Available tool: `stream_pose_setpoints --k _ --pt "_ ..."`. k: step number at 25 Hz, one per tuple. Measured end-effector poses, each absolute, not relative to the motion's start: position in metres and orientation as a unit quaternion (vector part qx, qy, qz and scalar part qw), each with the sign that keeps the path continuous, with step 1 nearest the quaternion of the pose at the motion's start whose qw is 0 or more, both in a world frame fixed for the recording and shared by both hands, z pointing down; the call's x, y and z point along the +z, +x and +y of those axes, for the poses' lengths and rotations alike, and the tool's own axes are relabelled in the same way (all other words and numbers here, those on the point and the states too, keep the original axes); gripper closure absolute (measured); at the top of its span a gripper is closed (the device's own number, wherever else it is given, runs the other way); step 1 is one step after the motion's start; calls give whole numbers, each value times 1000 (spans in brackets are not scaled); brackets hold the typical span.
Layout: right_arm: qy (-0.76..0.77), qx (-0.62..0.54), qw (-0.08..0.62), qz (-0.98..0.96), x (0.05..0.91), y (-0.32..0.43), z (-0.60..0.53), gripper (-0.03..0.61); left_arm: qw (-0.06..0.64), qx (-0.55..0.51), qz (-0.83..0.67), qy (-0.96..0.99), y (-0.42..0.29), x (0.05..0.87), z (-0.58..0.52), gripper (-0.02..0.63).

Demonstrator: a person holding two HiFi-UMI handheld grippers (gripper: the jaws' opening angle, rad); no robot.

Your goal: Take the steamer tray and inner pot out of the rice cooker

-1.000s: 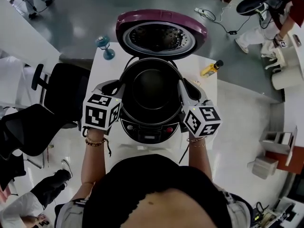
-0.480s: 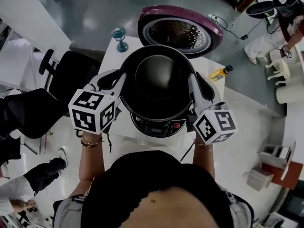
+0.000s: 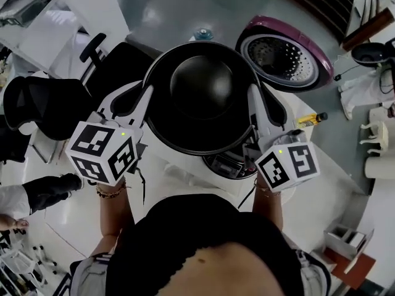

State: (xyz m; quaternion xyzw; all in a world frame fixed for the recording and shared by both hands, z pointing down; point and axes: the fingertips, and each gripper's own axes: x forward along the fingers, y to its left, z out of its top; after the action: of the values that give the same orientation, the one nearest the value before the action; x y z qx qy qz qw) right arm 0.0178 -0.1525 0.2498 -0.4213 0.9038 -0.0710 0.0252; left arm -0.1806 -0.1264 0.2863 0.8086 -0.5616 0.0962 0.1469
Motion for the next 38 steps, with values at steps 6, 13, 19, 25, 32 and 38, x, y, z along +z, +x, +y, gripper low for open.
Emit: stream_pose_setpoints --k 6,13,19,25,32,38 --pt "-348 -116 5 930 283 -73 -146 551 173 103 -628 752 -267 308 -88 575" --pt "-287 -216 -61 931 355 -144 -155 551 265 76 -655 704 -327 371 -63 580" --pt "-286 -278 -120 909 416 -180 -151 551 337 75 -639 687 -358 436 -53 581" --pt "-337 -298 -144 881 464 -196 -133 551 350 134 -610 698 -387 486 -61 581" --pt "-390 -341 -156 841 506 -186 -122 551 391 149 -557 717 -386 529 -77 583" --pt "-429 -360 -151 815 520 -173 -122 551 403 158 -517 739 -377 541 -97 583"
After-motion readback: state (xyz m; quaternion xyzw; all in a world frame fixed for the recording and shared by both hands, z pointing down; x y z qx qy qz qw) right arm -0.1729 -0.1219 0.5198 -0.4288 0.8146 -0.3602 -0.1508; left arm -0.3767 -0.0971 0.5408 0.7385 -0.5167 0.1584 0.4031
